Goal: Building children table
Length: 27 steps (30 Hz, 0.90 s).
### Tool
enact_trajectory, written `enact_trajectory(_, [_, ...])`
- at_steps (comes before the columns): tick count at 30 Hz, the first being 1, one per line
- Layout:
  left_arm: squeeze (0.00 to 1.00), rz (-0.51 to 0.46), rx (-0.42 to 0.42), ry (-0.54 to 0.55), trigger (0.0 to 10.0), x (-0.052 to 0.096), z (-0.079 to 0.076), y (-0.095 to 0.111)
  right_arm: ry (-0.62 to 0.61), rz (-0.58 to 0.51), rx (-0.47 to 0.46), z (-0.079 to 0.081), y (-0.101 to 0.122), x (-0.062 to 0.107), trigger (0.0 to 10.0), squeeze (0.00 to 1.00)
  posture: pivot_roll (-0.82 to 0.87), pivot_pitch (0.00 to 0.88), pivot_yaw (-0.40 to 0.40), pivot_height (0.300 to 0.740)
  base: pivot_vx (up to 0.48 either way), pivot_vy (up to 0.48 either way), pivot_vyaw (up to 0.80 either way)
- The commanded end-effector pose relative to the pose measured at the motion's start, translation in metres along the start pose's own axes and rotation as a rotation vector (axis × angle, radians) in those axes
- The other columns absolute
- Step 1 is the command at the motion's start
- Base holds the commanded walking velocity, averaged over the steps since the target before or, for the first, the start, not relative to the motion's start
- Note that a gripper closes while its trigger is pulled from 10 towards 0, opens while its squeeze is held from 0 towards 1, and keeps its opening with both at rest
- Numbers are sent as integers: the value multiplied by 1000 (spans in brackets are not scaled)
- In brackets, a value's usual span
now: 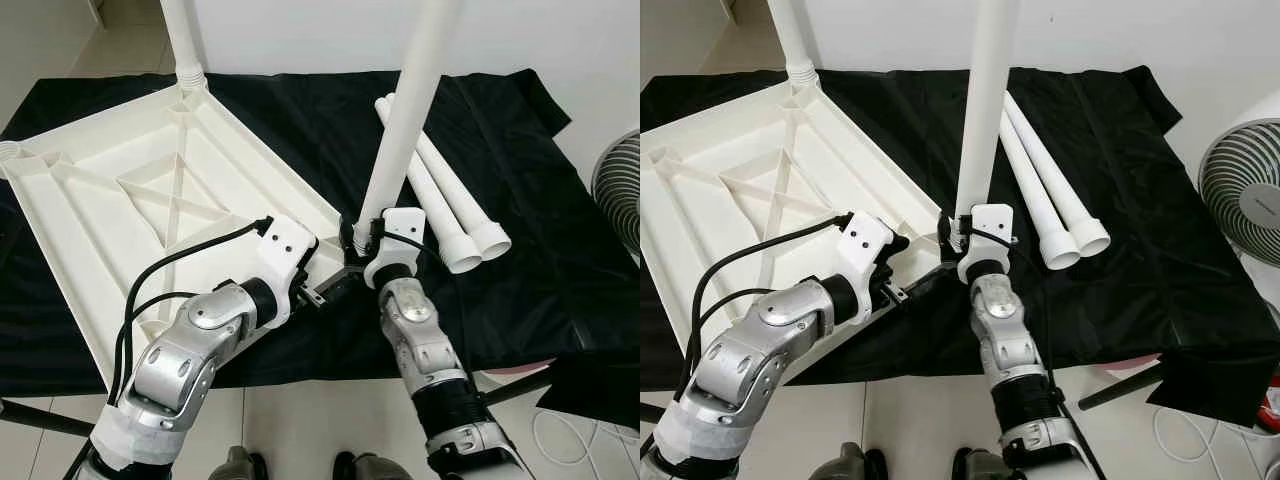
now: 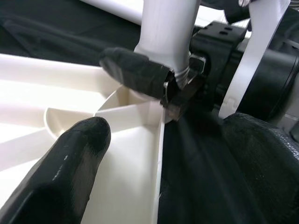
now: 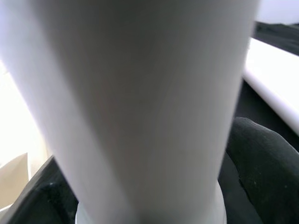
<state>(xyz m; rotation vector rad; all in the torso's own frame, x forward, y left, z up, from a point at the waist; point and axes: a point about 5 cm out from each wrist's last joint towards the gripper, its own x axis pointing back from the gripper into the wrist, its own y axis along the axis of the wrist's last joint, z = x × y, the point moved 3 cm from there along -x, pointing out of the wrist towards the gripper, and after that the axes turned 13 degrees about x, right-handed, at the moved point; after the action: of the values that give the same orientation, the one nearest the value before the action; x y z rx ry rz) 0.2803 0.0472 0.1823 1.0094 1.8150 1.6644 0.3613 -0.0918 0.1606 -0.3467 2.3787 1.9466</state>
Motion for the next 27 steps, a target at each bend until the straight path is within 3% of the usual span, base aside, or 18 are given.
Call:
enact_trajectory(1, [0, 10, 1, 6, 10000, -1, -2, -5, -8, -9, 14, -12, -1, -3, 10000, 1000, -79, 100, 14, 740, 0, 0, 0])
enact_trajectory(4, [0, 11, -2, 1, 10000, -2, -2, -5, 57, -32, 60, -21, 3, -8, 10000, 1000, -79, 100, 14, 740, 0, 0, 0])
enact_trajectory(5, [0, 11, -2, 0, 10000, -2, -3, -5, 82, -45, 79, -24, 5, -10, 10000, 188, -79, 100, 14, 740, 0, 0, 0])
enact_trajectory(6, [0, 11, -2, 0, 10000, -2, -3, -5, 82, -45, 79, -24, 5, -10, 10000, 188, -79, 100, 14, 740, 0, 0, 0])
enact_trajectory(7, [0, 14, -3, -1, 10000, -3, -2, -5, 131, -55, 88, -26, 6, -12, 10000, 0, -85, 95, 16, 740, 0, 0, 0])
enact_trajectory(12, [0, 18, -6, -2, 10000, -4, -3, -6, 192, -60, 88, -27, 8, -13, 10000, 0, -85, 95, 16, 740, 0, 0, 0])
enact_trajectory(13, [0, 22, -10, -3, 10000, -4, -3, -6, 270, -70, 96, -27, 9, -13, 10000, 0, -87, 94, 15, 740, 0, 0, 0])
enact_trajectory(16, [0, 24, -12, -5, 10000, -5, -3, -7, 342, -75, 113, -27, 10, -13, 10000, 0, -87, 94, 15, 740, 0, 0, 0])
enact_trajectory(21, [0, 20, -12, -5, 10000, -6, -4, -6, 508, -71, 214, -39, 8, -18, 10000, 0, -86, 98, 15, 740, 0, 0, 0])
enact_trajectory(27, [0, 22, -11, -8, 10000, -7, -5, -6, 569, -70, 254, -43, 9, -24, 10000, 0, -86, 101, 17, 740, 0, 0, 0])
